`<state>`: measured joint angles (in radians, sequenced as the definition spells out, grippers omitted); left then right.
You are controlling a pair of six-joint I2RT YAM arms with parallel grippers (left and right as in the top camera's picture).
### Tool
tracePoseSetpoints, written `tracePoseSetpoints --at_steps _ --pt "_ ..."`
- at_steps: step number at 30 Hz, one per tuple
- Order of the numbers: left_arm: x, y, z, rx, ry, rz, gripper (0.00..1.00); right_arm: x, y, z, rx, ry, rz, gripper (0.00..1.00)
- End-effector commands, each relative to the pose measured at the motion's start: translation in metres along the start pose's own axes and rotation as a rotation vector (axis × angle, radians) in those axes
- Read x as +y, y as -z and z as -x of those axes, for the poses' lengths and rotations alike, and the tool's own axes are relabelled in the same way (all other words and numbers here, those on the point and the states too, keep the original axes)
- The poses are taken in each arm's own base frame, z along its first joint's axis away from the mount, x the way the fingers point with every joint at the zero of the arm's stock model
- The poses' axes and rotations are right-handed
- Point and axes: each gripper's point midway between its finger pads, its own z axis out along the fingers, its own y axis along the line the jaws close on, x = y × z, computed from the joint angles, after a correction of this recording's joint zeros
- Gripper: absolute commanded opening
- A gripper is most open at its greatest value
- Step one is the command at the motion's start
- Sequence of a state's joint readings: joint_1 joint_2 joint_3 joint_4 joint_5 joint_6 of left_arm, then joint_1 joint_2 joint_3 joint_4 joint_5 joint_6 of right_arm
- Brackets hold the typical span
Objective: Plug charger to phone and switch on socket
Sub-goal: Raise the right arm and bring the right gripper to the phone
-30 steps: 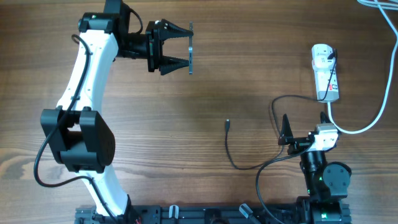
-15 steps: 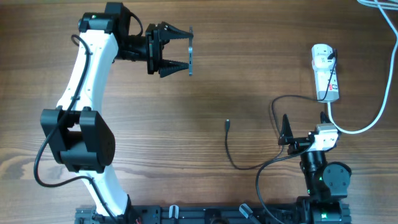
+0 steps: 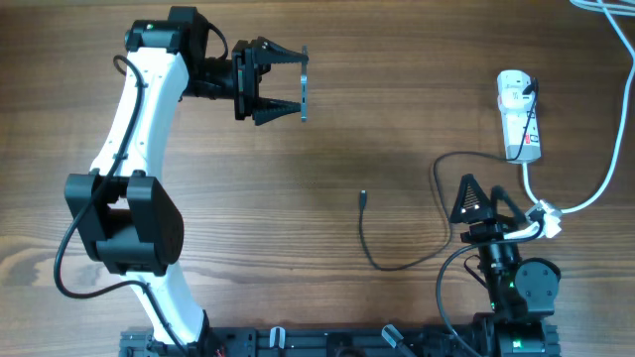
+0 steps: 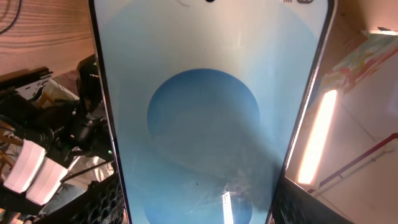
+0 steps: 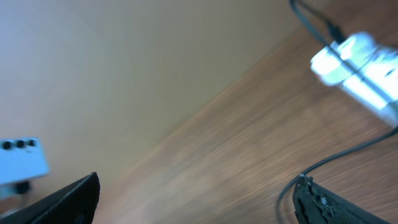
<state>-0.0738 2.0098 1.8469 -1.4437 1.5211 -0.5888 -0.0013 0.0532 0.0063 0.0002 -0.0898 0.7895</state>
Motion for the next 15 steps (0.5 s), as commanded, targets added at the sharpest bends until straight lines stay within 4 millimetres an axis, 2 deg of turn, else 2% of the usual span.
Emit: tracePoseSetpoints --at_steps 1,3,8,11,13,14,15 --pt "-0.018 0.000 -0.022 0.032 -0.089 -0.042 0.71 0.036 0.005 -0.016 0.113 0.001 0.194 1.00" --pt "-0.019 0.000 -0.021 0.031 -0.114 -0.042 0.70 0.066 0.013 -0.017 0.125 0.141 0.350 1.00" --pt "-0.017 0.000 -0.017 0.017 -0.131 -0.025 0.69 0.114 0.029 0.013 0.103 0.231 0.459 1.00" --pt "-0.008 0.000 -0.006 -0.038 -0.159 0.038 0.70 0.124 0.024 0.004 0.270 0.355 0.437 1.00" --pt "0.004 0.002 0.007 -0.105 -0.162 0.117 0.71 0.130 0.021 -0.004 0.418 0.362 0.435 1.00" --pt "0.009 0.004 0.013 -0.135 -0.167 0.151 0.70 0.139 0.022 -0.008 0.498 0.343 0.463 1.00" --pt "0.015 0.005 0.019 -0.168 -0.177 0.191 0.70 0.160 0.022 -0.006 0.589 0.317 0.537 1.00"
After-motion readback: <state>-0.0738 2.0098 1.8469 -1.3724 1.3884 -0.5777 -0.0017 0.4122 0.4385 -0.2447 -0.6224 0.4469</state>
